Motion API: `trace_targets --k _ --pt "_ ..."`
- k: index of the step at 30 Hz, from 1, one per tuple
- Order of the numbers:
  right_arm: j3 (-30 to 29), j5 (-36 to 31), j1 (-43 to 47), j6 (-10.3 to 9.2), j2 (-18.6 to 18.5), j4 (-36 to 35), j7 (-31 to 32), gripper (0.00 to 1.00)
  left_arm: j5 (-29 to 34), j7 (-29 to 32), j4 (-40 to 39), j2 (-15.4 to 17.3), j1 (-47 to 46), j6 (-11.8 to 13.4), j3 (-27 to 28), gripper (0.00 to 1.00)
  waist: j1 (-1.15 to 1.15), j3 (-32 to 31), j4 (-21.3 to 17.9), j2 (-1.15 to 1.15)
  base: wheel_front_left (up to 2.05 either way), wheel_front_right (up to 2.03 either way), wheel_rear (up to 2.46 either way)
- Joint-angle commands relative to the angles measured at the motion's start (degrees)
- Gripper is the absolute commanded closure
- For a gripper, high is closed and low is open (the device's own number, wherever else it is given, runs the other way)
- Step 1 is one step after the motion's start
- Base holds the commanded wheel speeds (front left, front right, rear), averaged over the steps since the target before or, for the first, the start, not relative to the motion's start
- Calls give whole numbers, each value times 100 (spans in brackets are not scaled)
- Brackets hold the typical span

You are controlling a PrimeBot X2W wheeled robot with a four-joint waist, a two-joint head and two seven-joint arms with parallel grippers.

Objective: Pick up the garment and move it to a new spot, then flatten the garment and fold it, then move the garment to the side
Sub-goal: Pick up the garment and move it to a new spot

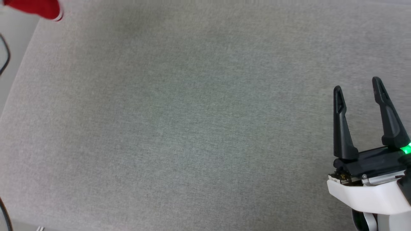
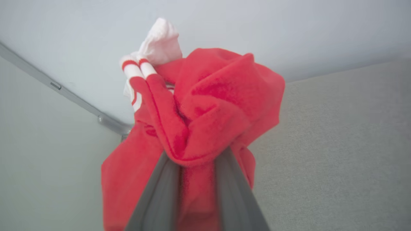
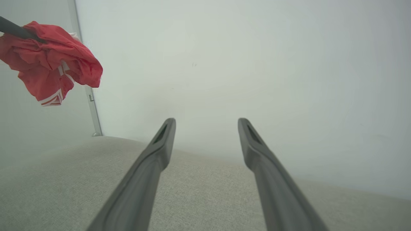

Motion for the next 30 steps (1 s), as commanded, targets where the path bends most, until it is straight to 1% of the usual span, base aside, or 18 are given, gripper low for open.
trace_targets --k 1,5,7,13,17,18,19,21,24,26,27,30 --pt "-15 78 76 -2 14 33 -10 0 5 40 -163 -67 -151 2 -96 100 1 -156 -168 0 0 0 0" --pt "-11 247 75 -2 15 83 -10 0 30 169 -677 -119 -460 2 -434 100 1 -304 -451 0 0 0 0" --pt "-6 338 93 -2 15 101 -10 0 51 202 -851 -260 -595 2 -576 100 1 -361 -610 0 0 0 0" --pt "-61 478 108 -2 16 151 -10 0 130 218 -1282 -480 -878 1 -1001 100 1 -445 -1087 0 0 0 0" --pt "-124 555 123 -2 16 190 -10 0 138 192 -1590 -725 -931 1 -1440 100 1 -463 -1323 0 0 0 0" --pt "-124 555 123 -2 16 190 -10 0 138 192 -1590 -725 -931 1 -1440 100 1 -463 -1323 0 0 0 0" --pt "-147 593 130 -2 16 211 -10 0 102 150 -1662 -904 -891 1 -1670 100 1 -475 -1410 0 0 0 0" --pt "-135 624 138 -2 16 227 -10 0 162 79 -1697 -1070 -830 1 -1918 100 1 -481 -1501 0 0 0 0" --pt "-131 689 128 -2 16 263 -10 0 85 -63 -1715 -1363 -644 1 -2306 100 1 -481 -1623 0 0 0 0" --pt "-133 728 116 -2 16 282 -10 0 97 -170 -1695 -1483 -577 2 -2541 100 1 -470 -1692 0 0 0 0" --pt "-133 728 116 -2 16 282 -10 0 97 -170 -1695 -1483 -577 2 -2541 100 1 -470 -1692 0 0 0 0" --pt "-137 749 115 -2 16 307 -10 0 78 -322 -1630 -1678 -352 1 -2965 100 1 -450 -1777 0 0 0 0"
